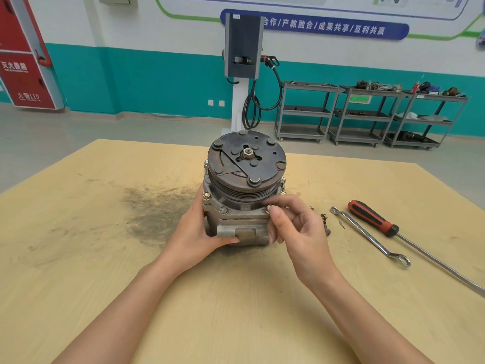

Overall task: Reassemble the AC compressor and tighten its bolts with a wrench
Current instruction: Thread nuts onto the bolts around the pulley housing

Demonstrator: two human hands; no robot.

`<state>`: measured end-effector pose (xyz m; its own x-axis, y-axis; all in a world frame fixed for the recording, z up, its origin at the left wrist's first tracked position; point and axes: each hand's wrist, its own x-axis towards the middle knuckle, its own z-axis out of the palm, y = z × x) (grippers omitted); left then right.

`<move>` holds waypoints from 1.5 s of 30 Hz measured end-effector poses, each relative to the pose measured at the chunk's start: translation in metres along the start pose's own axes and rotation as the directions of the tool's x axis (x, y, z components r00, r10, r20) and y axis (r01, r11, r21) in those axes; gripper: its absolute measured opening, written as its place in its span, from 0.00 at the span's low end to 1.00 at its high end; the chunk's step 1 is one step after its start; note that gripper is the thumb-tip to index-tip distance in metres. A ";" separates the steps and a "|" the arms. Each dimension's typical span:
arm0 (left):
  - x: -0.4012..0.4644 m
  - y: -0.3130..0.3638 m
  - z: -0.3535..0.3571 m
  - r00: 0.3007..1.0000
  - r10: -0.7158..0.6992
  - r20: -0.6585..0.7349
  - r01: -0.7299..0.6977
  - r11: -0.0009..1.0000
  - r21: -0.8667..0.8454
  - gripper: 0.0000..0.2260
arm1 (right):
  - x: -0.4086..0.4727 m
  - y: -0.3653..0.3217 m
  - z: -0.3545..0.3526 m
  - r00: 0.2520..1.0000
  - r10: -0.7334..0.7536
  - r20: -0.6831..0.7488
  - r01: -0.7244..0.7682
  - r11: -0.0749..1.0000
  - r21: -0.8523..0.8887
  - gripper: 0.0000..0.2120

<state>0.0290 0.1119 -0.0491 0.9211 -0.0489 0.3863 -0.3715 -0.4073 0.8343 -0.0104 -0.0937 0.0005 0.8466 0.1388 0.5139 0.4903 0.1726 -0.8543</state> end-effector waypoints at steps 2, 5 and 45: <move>0.000 -0.001 0.000 1.000 0.000 0.003 0.000 1.000 0.011 0.49 | 0.001 -0.001 0.000 1.000 0.006 0.013 -0.006 1.000 0.006 0.04; 0.000 -0.003 0.000 1.000 -0.009 0.003 0.009 1.000 0.018 0.48 | 0.004 0.002 0.001 0.999 0.052 -0.017 -0.052 0.998 0.022 0.03; 0.000 -0.001 0.000 1.000 -0.010 0.000 0.010 1.000 0.024 0.48 | 0.004 0.004 0.001 0.999 0.048 -0.018 -0.048 0.998 0.051 0.07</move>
<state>0.0290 0.1127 -0.0498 0.9246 -0.0452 0.3782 -0.3598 -0.4298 0.8282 -0.0054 -0.0920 -0.0011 0.8729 0.1294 0.4703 0.4383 0.2152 -0.8727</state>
